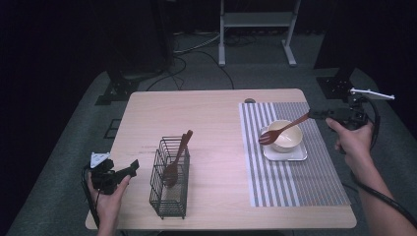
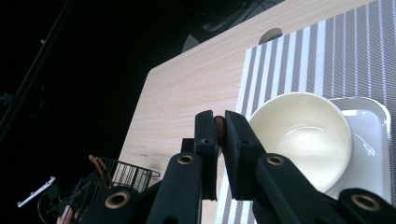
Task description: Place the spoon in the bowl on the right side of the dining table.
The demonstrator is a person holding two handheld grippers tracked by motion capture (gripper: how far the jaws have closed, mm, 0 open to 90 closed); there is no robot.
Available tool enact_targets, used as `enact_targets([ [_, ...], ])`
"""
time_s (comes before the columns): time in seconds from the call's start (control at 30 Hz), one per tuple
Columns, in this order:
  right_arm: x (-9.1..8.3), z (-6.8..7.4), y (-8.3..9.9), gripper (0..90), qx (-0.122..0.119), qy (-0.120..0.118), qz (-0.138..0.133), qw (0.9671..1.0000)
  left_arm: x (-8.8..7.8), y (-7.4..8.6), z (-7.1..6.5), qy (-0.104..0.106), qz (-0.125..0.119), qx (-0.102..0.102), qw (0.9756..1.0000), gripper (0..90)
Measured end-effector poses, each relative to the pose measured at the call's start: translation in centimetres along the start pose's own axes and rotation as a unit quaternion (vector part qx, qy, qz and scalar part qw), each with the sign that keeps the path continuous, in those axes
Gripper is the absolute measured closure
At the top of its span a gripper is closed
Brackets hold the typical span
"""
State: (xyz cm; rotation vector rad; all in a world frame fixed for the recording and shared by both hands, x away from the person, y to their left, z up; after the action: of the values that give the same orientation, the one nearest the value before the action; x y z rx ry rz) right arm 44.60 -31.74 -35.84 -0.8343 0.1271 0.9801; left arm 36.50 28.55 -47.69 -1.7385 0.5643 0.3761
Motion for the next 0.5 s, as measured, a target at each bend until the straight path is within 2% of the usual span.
enact_targets([
  [0.5, -1.1, -1.5, -0.4, 83.4, 0.011, 0.013, -0.017, 0.9997, 0.0, 0.0, 0.0, -0.001, 0.0, 0.001, 1.0, 3.9],
])
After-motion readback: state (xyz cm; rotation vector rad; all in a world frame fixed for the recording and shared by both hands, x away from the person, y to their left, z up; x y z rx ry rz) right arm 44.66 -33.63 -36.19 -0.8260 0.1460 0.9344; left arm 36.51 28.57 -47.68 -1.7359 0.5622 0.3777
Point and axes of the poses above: each handheld gripper's, and its own axes: x roughly forward along the jaws, y roughly out of its underside, z roughly to its left, the point moved 9 cm from there along x, roughly forward along the jaws, and after that the axes turned 5 degrees about -x, right-handed, at the moved point
